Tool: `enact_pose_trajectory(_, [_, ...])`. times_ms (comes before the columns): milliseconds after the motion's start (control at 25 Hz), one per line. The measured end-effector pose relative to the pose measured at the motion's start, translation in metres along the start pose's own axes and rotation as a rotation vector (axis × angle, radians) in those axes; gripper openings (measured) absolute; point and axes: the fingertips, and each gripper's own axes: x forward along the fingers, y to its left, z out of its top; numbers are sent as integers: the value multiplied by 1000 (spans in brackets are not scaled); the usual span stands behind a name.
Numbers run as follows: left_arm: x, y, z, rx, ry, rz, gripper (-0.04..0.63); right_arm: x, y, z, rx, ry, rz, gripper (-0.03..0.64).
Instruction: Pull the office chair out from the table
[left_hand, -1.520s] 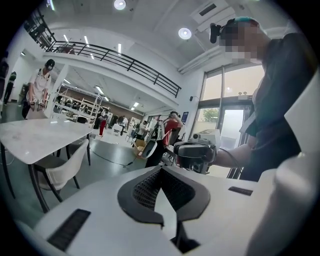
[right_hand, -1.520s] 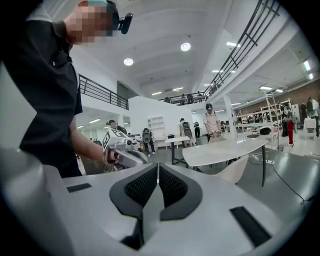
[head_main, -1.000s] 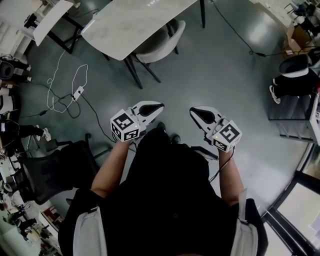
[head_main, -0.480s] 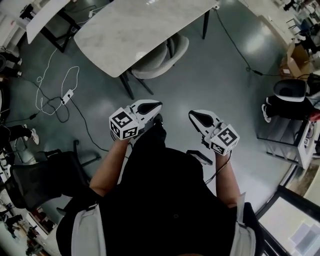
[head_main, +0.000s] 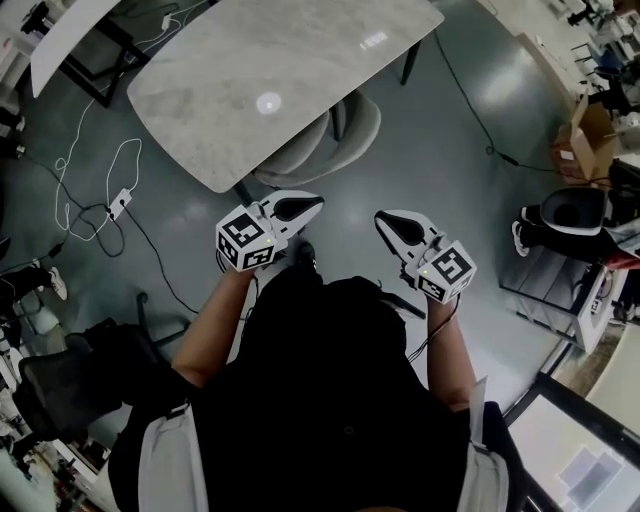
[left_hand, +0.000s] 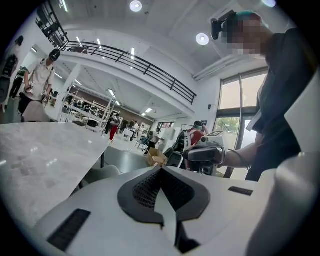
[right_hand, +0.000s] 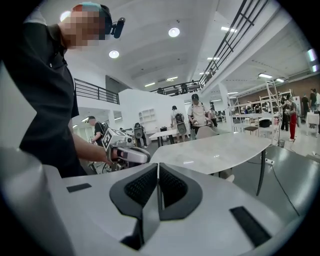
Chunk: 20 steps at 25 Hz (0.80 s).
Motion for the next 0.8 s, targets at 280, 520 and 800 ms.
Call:
enact_pose_trajectory(280, [30,41,15,-10,-11,14,12,24,-51,11,-16,33,33,21])
enact_pose_trajectory(520, [56,78,22,-29,-28,122,12,47,-107,17,-19,31,149,21])
enact_pose_trajectory(800, [96,108,33,-78,-57,293,12,64,-173,29,-120,102,352,21])
